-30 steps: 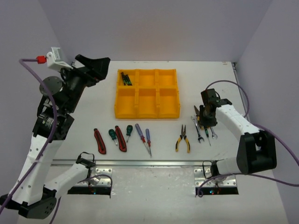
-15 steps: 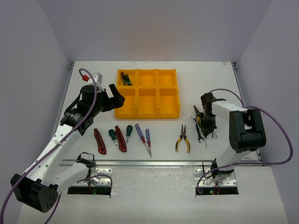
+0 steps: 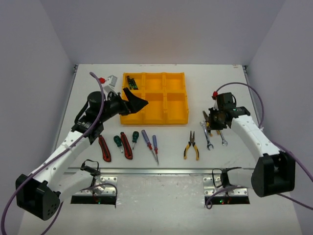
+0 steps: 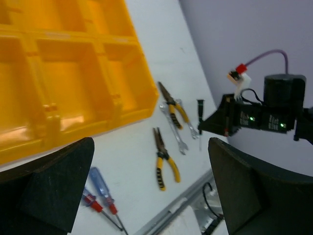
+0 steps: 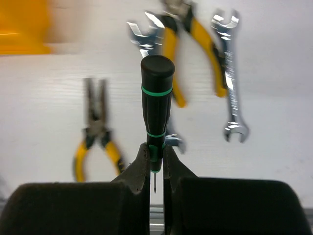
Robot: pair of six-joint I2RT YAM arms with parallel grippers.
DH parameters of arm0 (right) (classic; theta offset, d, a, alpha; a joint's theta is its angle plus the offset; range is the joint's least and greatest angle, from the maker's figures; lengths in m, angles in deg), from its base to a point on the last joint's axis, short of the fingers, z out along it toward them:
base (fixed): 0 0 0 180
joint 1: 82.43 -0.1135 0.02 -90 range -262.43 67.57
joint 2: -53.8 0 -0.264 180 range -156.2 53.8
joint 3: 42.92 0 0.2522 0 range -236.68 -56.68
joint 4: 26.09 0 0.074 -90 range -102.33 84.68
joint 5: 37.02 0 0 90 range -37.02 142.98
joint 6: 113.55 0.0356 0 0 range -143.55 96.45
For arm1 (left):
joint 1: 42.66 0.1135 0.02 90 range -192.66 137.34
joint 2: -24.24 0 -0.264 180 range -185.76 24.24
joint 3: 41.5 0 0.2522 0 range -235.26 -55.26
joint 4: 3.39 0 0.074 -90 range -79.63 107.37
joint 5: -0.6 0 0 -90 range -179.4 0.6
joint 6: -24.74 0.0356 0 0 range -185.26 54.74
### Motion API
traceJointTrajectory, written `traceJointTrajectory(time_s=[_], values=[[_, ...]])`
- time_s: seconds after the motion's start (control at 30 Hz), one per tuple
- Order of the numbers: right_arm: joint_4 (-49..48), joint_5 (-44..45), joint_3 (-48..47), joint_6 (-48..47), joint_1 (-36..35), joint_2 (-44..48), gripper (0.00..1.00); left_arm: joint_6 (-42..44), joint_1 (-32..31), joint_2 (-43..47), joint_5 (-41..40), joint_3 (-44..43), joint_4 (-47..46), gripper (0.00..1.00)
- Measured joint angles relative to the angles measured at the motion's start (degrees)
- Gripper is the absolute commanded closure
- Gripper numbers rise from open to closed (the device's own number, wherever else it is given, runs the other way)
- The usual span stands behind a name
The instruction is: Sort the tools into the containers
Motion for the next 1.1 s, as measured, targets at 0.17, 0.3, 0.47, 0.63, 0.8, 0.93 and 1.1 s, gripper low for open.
traceJointTrajectory(time_s=[0.17, 0.3, 0.47, 0.63, 0.8, 0.93, 1.1], values=[[-6.3, -18.7, -1.2, -0.1, -7.0, 9.2, 1.0, -9.6, -7.2, -9.2, 9.5, 5.1, -20.7, 0.0], [-19.4, -37.3, 1.3, 3.7, -10.3, 13.1, 1.0, -13.5, -13.1, -18.5, 12.9, 3.4, -29.9, 0.05], [-28.9, -48.7, 2.2, 8.3, -10.9, 14.1, 1.0, -15.0, -15.7, -24.2, 13.7, -0.8, -34.0, 0.18], [-33.3, -53.6, 2.2, 10.9, -11.0, 12.8, 1.0, -15.8, -16.7, -26.4, 14.4, -2.6, -37.5, 0.46], [-34.5, -55.6, 2.1, 12.9, -11.1, 10.7, 0.45, -16.3, -18.0, -28.5, 15.7, -3.5, -39.4, 1.0], [-32.7, -50.4, 1.2, 13.0, -11.2, 10.8, 0.01, -13.9, -17.9, -28.9, 13.3, -6.1, -34.7, 1.0], [-23.7, -29.0, -0.3, 12.2, -11.4, 14.8, 0.01, -8.5, -11.7, -31.1, -2.6, -19.3, -13.3, 1.0]])
